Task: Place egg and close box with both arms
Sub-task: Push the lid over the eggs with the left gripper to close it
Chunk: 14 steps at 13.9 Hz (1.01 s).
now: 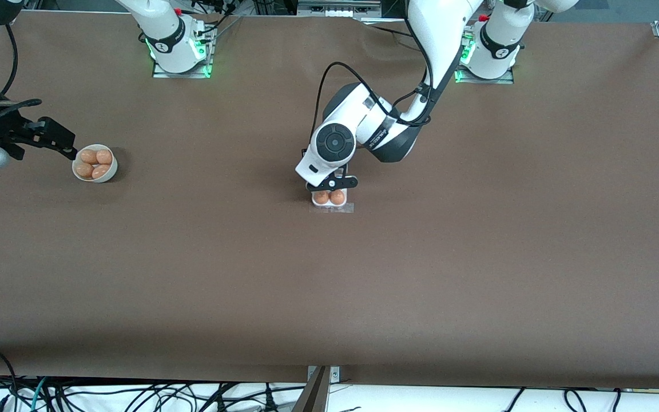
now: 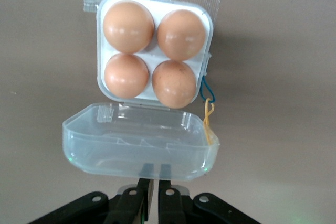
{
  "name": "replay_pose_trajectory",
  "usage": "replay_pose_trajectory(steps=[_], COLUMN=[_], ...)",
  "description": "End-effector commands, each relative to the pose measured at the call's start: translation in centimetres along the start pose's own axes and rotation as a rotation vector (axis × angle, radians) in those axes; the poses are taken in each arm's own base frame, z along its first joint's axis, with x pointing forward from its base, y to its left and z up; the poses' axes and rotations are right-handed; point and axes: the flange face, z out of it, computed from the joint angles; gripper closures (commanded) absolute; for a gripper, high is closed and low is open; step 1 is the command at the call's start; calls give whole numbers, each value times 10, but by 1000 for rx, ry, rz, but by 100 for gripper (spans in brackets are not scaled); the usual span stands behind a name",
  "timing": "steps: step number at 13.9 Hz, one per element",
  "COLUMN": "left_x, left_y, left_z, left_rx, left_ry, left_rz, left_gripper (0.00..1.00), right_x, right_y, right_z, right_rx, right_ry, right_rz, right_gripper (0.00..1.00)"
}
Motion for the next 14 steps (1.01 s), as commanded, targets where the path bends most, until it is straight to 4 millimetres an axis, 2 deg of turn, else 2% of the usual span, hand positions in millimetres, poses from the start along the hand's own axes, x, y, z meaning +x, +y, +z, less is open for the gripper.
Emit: replay_pose_trajectory(steps=[1, 7, 11, 12, 13, 14], left_x=[7, 28, 47, 52, 60, 62], left_y=[0, -5, -23, -34, -49, -61], left_z=[-5, -20, -42, -52, -67, -94], left_rx=[22, -34, -41, -21, 10, 35], left_ry=[57, 144, 192, 186, 199, 230], left_rz=[24, -5, -43, -61, -84, -92], left_gripper=[89, 89, 89, 85, 77, 64], right_x=[0, 0, 0, 0, 0, 0], right_y=[-2, -2, -2, -2, -2, -2], right_z=[-4, -4, -4, -4, -4, -4], right_rx=[4, 4, 3, 3, 3, 4], right_ry=[8, 8, 7, 7, 7, 7], right_rz=[6, 6, 6, 6, 6, 4], right_gripper=[0, 0, 0, 0, 0, 0])
